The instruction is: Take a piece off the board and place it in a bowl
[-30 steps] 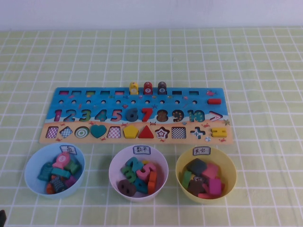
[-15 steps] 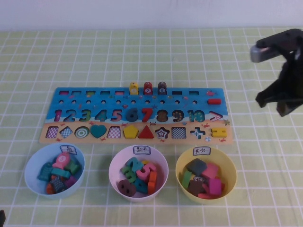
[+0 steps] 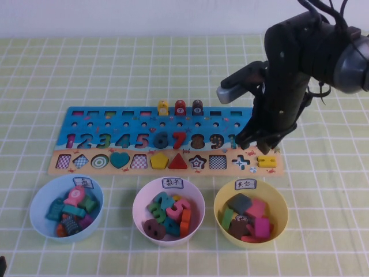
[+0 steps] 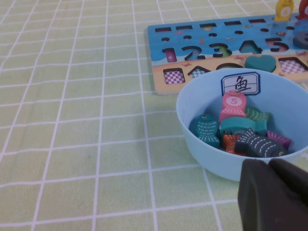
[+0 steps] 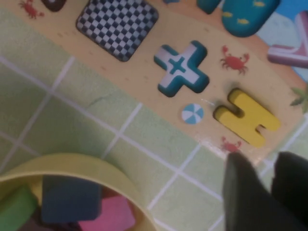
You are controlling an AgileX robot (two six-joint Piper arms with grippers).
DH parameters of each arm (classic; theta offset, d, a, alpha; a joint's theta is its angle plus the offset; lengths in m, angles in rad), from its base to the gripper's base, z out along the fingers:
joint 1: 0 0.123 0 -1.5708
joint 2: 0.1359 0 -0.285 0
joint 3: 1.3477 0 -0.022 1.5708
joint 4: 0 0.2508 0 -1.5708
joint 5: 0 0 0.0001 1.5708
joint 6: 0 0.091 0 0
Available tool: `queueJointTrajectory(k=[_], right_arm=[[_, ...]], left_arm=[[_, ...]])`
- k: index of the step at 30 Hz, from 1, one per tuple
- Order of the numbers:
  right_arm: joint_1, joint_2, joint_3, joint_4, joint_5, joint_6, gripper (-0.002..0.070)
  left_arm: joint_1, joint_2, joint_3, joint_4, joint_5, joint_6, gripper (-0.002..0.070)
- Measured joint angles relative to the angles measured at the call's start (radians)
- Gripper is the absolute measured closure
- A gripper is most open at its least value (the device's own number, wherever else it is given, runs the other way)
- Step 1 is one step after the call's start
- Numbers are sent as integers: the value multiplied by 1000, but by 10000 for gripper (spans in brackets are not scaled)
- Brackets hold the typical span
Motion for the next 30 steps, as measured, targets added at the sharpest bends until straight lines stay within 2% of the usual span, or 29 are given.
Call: queueJointTrajectory(k=[1, 6, 8, 10, 17, 30], right_arm=[[2, 8, 0, 4, -1, 4, 559], [0, 22, 0, -22, -1, 129, 225], [-5, 29, -3, -27, -1, 176, 169], [-11, 38, -5, -29, -1, 215, 159], [-37, 94, -5, -29, -5, 308, 205], [-45, 105, -5, 36, -5, 321, 211]], left_arm=[[0, 0, 0, 0, 0, 0, 680], [0, 0, 0, 0, 0, 0, 680], [0, 0, 0, 0, 0, 0, 680], [0, 0, 0, 0, 0, 0, 680], [0, 0, 0, 0, 0, 0, 680], [0, 0, 0, 0, 0, 0, 680]])
